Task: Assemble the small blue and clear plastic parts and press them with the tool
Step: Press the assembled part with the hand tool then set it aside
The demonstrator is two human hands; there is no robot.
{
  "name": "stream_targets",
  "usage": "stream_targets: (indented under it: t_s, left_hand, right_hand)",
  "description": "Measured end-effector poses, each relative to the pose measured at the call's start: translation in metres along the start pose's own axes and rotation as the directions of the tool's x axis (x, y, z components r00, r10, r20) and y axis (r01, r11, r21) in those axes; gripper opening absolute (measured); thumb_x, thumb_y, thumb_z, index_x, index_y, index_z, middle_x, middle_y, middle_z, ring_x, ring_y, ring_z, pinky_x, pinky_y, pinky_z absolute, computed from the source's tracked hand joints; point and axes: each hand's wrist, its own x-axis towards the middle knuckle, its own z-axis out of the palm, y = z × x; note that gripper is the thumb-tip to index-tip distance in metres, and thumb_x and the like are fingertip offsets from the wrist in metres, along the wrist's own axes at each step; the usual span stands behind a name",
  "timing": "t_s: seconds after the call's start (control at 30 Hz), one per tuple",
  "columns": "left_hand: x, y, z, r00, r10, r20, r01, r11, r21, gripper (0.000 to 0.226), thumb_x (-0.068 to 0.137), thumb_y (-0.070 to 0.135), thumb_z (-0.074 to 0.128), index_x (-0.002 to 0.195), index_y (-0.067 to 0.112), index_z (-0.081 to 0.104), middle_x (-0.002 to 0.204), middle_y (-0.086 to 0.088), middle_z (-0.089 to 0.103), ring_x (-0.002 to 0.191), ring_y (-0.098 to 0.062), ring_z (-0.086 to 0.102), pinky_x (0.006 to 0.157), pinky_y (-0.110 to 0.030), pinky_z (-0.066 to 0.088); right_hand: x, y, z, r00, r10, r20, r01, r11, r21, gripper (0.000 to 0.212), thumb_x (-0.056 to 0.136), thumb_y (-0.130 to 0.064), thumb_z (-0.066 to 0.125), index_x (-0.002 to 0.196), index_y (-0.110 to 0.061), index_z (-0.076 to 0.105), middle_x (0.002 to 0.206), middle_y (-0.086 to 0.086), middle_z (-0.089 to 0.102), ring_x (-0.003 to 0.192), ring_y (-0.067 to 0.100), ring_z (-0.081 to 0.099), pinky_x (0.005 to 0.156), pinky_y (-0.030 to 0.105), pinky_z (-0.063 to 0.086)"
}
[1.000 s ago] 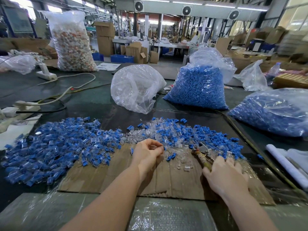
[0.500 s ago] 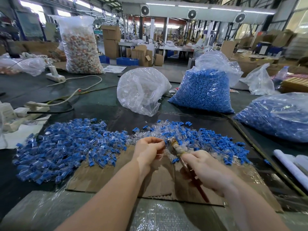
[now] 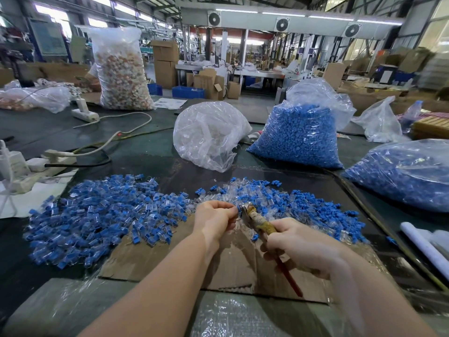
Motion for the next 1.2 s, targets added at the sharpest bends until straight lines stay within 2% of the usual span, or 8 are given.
stream_targets:
  t_s: [0.17,0.47,0.6,0.73,0.83,0.97,1.1,1.2]
  left_hand:
    - [-0.002,0.0,0.0,1.0,0.005,-0.016,-0.005,1.0,-0.011,0.006,0.083,0.0,0.065,0.081,0.005,0.066,0.069,-0.009,0.064,0.052,-0.011,0.057,0.049,-0.019,0.051]
    - [-0.006,-0.001,0.002,1.0,0.004,-0.017,-0.005,0.999,-0.052,0.005,0.084,-0.002,0.063,0.086,0.002,0.065,0.067,-0.008,0.063,0.048,-0.009,0.056,0.047,-0.017,0.049]
    - [-0.008,-0.002,0.002,1.0,0.024,-0.017,-0.025,0.998,-0.058,0.006,0.085,-0.002,0.062,0.087,0.003,0.065,0.07,-0.009,0.064,0.052,-0.01,0.056,0.048,-0.017,0.05]
    - [-0.005,-0.006,-0.008,0.987,0.145,-0.066,-0.133,0.978,0.161,0.01,0.085,0.004,0.064,0.081,0.013,0.066,0.075,-0.003,0.066,0.058,-0.007,0.058,0.051,-0.014,0.048]
    - [0.001,-0.008,-0.029,0.914,0.401,-0.061,-0.283,0.739,0.612,0.012,0.088,0.01,0.061,0.09,0.019,0.068,0.084,0.009,0.065,0.069,-0.002,0.055,0.056,-0.007,0.04]
    - [0.012,-0.012,-0.064,0.819,0.573,0.021,-0.284,0.373,0.883,0.022,0.093,0.015,0.055,0.109,0.018,0.069,0.101,-0.002,0.064,0.087,-0.011,0.045,0.08,-0.021,0.037]
    - [0.021,-0.014,-0.082,0.816,0.578,0.016,-0.181,0.228,0.957,0.025,0.094,0.021,0.052,0.116,0.024,0.065,0.103,0.001,0.058,0.098,-0.018,0.04,0.089,-0.03,0.035]
    - [0.02,-0.015,-0.073,0.785,0.618,0.049,-0.237,0.227,0.945,0.027,0.092,0.02,0.055,0.117,0.021,0.064,0.105,0.002,0.054,0.104,-0.017,0.037,0.095,-0.029,0.029]
  right_hand:
    - [-0.002,-0.002,-0.001,0.999,-0.034,-0.001,0.034,0.998,-0.047,0.006,0.088,-0.012,0.047,0.087,-0.014,0.052,0.083,0.007,0.059,0.074,0.019,0.055,0.07,0.034,0.043]
    - [0.005,-0.001,0.01,0.991,-0.08,-0.112,0.061,0.984,-0.167,0.015,0.093,-0.013,0.042,0.08,-0.012,0.048,0.077,0.009,0.054,0.067,0.02,0.05,0.064,0.036,0.044]
    - [0.006,0.004,0.015,0.982,-0.108,-0.157,0.091,0.989,-0.116,0.016,0.091,-0.016,0.05,0.075,-0.015,0.051,0.07,0.001,0.053,0.054,0.01,0.048,0.051,0.02,0.037]
    - [0.008,0.02,0.017,0.936,-0.148,-0.319,0.143,0.989,-0.04,0.004,0.088,-0.017,0.057,0.085,-0.017,0.056,0.074,-0.005,0.052,0.048,0.0,0.045,0.041,0.009,0.031]
    - [0.009,0.041,0.012,0.875,-0.143,-0.462,0.056,0.979,-0.198,0.01,0.09,-0.022,0.057,0.1,-0.02,0.056,0.084,-0.004,0.059,0.069,0.009,0.055,0.059,0.017,0.046]
    - [0.007,0.069,0.004,0.794,-0.107,-0.598,-0.203,0.881,-0.427,0.04,0.089,-0.034,0.057,0.127,-0.022,0.047,0.095,-0.006,0.046,0.096,0.012,0.048,0.091,0.029,0.045]
    - [0.005,0.089,0.005,0.75,-0.06,-0.659,-0.361,0.797,-0.484,0.065,0.089,-0.047,0.053,0.144,-0.025,0.028,0.121,0.001,0.05,0.114,0.016,0.047,0.099,0.031,0.041]
    - [0.006,0.097,0.007,0.738,-0.059,-0.673,-0.417,0.744,-0.523,0.07,0.088,-0.056,0.047,0.147,-0.027,0.022,0.132,0.001,0.046,0.12,0.015,0.045,0.101,0.029,0.039]
